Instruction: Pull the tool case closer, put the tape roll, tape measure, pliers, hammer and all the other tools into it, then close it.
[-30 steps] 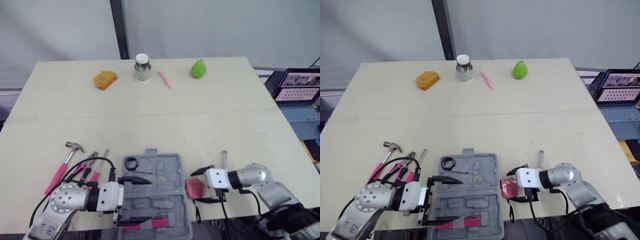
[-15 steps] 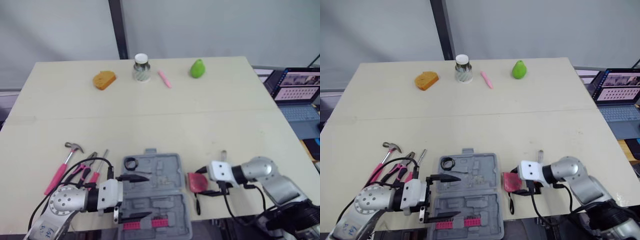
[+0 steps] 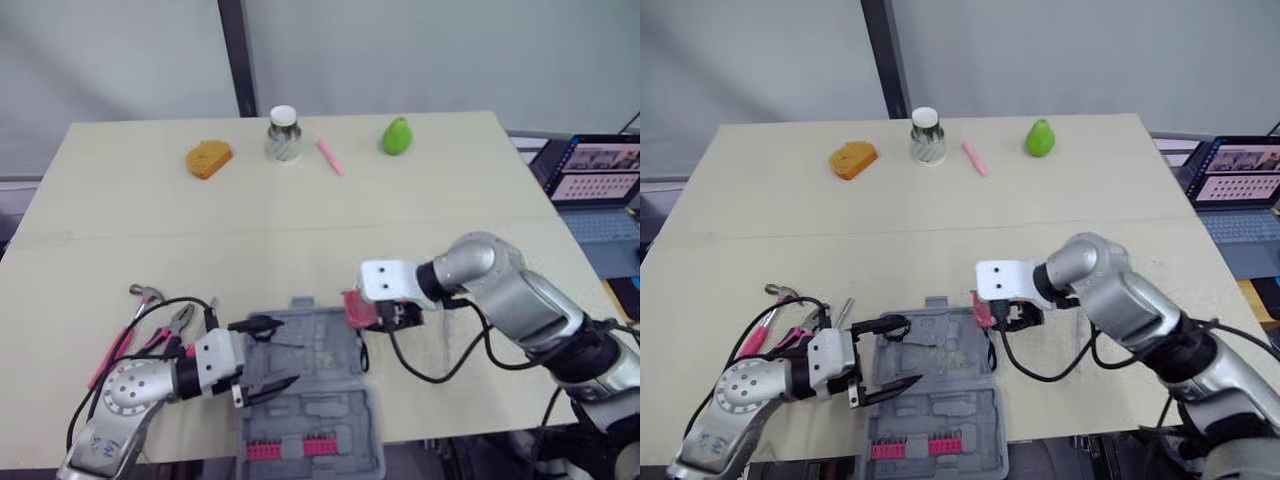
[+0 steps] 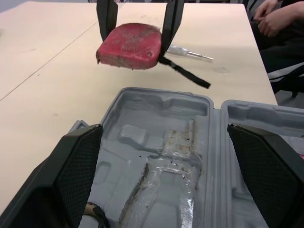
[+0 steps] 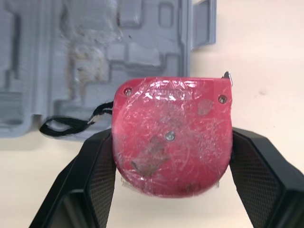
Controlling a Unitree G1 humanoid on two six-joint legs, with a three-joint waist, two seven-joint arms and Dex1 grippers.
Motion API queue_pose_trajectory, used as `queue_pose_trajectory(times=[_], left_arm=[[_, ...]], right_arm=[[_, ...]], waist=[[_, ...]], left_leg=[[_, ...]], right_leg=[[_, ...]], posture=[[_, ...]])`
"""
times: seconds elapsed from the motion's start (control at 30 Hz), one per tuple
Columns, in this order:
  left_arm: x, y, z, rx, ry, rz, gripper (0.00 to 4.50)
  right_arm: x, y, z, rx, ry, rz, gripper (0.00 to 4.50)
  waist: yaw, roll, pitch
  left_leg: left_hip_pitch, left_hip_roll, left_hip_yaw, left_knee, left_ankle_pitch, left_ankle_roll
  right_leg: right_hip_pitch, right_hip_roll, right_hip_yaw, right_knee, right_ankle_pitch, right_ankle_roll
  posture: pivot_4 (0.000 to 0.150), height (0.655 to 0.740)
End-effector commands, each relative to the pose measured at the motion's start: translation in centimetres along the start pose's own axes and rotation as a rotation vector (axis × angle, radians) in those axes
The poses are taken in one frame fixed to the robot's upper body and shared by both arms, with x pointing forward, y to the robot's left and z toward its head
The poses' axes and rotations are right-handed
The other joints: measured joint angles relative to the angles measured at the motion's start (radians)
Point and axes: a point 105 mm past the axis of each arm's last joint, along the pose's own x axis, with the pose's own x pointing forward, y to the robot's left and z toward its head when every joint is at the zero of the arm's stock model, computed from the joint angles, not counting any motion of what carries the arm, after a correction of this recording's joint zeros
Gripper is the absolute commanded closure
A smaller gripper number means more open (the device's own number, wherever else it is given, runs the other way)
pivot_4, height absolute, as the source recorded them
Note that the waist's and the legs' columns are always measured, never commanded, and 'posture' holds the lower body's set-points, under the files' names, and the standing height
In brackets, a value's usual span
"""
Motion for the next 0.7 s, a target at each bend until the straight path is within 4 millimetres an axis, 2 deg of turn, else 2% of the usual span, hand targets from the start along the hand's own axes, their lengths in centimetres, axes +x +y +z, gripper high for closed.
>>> queue_pose_trajectory(times=[0.03, 0.43, 0.7], left_arm=[[0.2, -0.2, 0.3, 0.015, -0.018, 0.003, 0.00], [0.3, -0.5, 0.6, 0.013, -0.033, 0.017, 0.00], [-0.3, -0.5, 0.5, -0.003, -0.033, 0.050, 0.00]], right_arm=[[0.8, 0.5, 0.0, -0.026, 0.080, 0.035, 1.55], [2.7, 0.6, -0.7, 0.014, 0.146, 0.061, 1.55], [3.4, 0.5, 0.4, 0.020, 0.117, 0.058, 1.55]], waist=[[0.000, 0.000, 0.000], [-0.003, 0.000, 0.000], [-0.007, 0.000, 0.000]], left_leg=[[0.000, 0.000, 0.000, 0.000, -0.001, 0.000], [-0.004, 0.001, 0.009, 0.001, -0.001, 0.000], [-0.004, 0.004, 0.015, 0.001, -0.001, -0.001]], right_leg=[[-0.001, 0.000, -0.001, 0.000, 0.000, 0.000], [-0.011, -0.001, -0.002, 0.006, 0.000, 0.000], [-0.013, 0.000, -0.002, 0.008, 0.000, 0.000]], posture=[[0.150, 0.7400], [0.150, 0.7400], [0.150, 0.7400]])
